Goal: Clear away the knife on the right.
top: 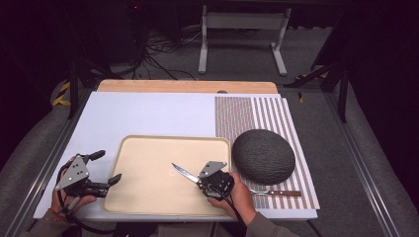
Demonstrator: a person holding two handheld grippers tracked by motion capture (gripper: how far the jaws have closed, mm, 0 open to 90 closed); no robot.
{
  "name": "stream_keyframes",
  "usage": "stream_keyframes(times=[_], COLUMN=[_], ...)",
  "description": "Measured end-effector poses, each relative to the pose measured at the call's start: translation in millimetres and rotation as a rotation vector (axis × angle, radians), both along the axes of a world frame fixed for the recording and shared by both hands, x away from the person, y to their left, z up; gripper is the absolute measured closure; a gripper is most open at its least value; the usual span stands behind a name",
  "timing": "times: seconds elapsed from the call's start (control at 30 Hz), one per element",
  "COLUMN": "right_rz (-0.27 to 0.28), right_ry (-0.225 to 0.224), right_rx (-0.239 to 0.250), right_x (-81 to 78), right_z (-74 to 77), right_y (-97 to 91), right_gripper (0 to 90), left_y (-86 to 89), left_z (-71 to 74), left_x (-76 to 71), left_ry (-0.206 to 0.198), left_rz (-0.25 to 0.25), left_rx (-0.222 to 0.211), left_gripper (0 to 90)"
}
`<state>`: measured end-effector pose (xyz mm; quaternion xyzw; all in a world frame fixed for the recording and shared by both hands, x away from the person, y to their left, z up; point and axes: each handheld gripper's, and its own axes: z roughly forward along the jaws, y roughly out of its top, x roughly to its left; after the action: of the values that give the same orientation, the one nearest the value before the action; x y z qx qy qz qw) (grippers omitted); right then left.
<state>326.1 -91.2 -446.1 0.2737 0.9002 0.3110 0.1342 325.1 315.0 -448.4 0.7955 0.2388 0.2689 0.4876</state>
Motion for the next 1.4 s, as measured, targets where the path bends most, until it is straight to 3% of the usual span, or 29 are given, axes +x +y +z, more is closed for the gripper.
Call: stream_keyframes(times=[0.07, 0.13, 0.23, 0.3, 0.37, 0.6, 1.4], right_rz=[0.005, 0.002, 0.021, 0.042, 0.078, 0.21, 0.107], right_ry=[0.001, 0.001, -0.021, -0.058, -0.089, -0.074, -0.067], right_rx=[0.001, 0.003, 0.024, 0.039, 0.035, -0.038, -0.042], right_x=[-0.4, 0.1, 0.6, 1.9, 4.5, 4.9, 4.4], right_z=[-0.1, -0.1, 3.7, 8.3, 10.4, 0.2, -1.2], right_y=[-0.4, -0.9, -1.3, -0.2, 3.2, 22.2, -1.2], right_gripper=[75.7, 67.8, 67.5, 72.7, 88.1, 90.0, 90.0], left_y=[0.0, 0.0, 0.0, -0.4, -0.5, -2.5, -2.0], left_z=[0.0, 0.0, -0.2, -0.4, -0.5, -1.4, -0.9], left_x=[0.0, 0.1, 0.4, 0.7, 0.9, 1.5, 0.6], left_ry=[-0.001, 0.0, 0.001, 0.002, 0.004, 0.005, 0.01], left_rz=[0.001, 0.0, -0.001, -0.001, -0.003, -0.005, -0.006], left_rx=[-0.001, 0.0, -0.001, 0.002, 0.001, 0.015, 0.018], left_gripper=[7.3, 7.3, 7.3, 7.3, 7.4, 7.4, 7.4])
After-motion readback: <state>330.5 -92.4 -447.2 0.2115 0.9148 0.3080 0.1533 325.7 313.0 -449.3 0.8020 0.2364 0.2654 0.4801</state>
